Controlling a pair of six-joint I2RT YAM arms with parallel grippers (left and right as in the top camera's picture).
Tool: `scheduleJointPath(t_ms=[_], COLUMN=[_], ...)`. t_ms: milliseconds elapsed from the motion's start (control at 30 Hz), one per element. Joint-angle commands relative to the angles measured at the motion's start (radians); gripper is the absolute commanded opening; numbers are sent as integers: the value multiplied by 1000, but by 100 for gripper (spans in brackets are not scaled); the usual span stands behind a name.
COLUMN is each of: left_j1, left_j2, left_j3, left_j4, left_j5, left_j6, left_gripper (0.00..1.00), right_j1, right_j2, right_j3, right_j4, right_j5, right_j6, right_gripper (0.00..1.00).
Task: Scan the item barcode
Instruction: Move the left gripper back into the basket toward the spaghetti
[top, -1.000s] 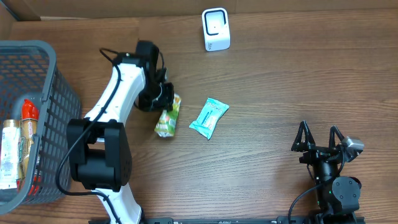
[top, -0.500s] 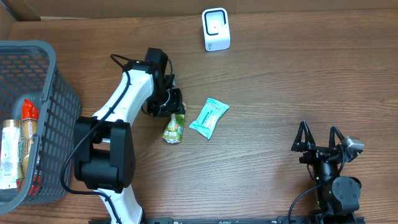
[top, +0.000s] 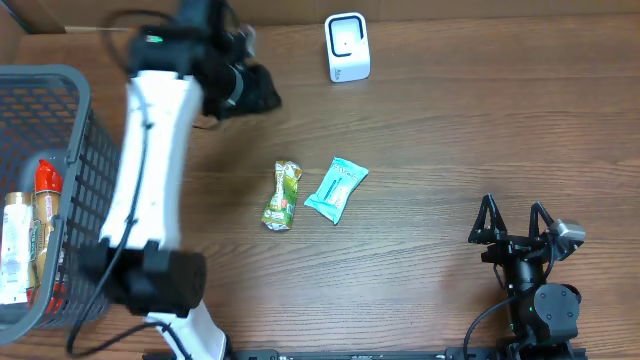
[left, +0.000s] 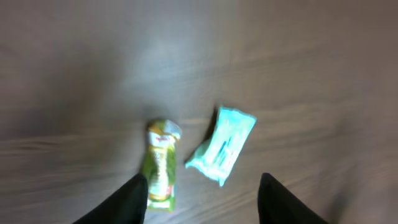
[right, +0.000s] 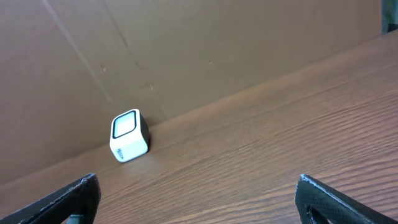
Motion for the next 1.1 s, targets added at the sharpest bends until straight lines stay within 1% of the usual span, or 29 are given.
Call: scheduleJointPath(t_ms=[0, 100, 200, 300, 400, 500, 600, 633, 667, 733, 867, 933, 967, 1067], left_j1=[89, 200, 351, 529, 713, 816, 870, 878, 880, 880, 877, 877, 877, 882], left_j2=[-94, -142, -185, -192, -174, -152, -127, -118, -109, -95, -72, -72, -72, -72], left_j3=[157, 225, 234, 233, 220, 200, 169, 153, 130, 73, -85, -161, -203, -314], left_j4=[-54, -95, -111, -119, -116, -109, -97, -88, -77, -51, 28, 76, 107, 188], left_j5=[-43, -86, -94, -93, -68, -49, -85, -123, -170, -229, -264, -264, -268, -339], left_j6=[38, 38, 36, 21, -24, -23, -11, -8, -8, 0, 69, 106, 130, 165], left_gripper=[57, 63, 65, 65, 64, 59, 57, 54, 54, 53, 53, 55, 59, 65], right_j1=[5, 5, 5, 5, 5, 5, 5, 5, 5, 5, 5, 5, 5, 5], right_j2=[-2, -2, -2, -2, -2, -2, -2, -2, -2, -2, -2, -2, -2, -2], right_j3=[-10, -10, -10, -10, -10, -10, -10, -10, -10, -10, -10, -10, -10, -10], right_j4=[4, 4, 4, 4, 4, 4, 4, 4, 4, 4, 4, 4, 4, 4], right_j5=[11, 11, 11, 11, 11, 11, 11, 11, 11, 11, 11, 11, 11, 11], right_j6=[6, 6, 6, 6, 6, 6, 6, 6, 6, 6, 6, 6, 6, 6], right_gripper=[100, 100, 100, 100, 100, 100, 100, 100, 100, 100, 100, 100, 100, 100])
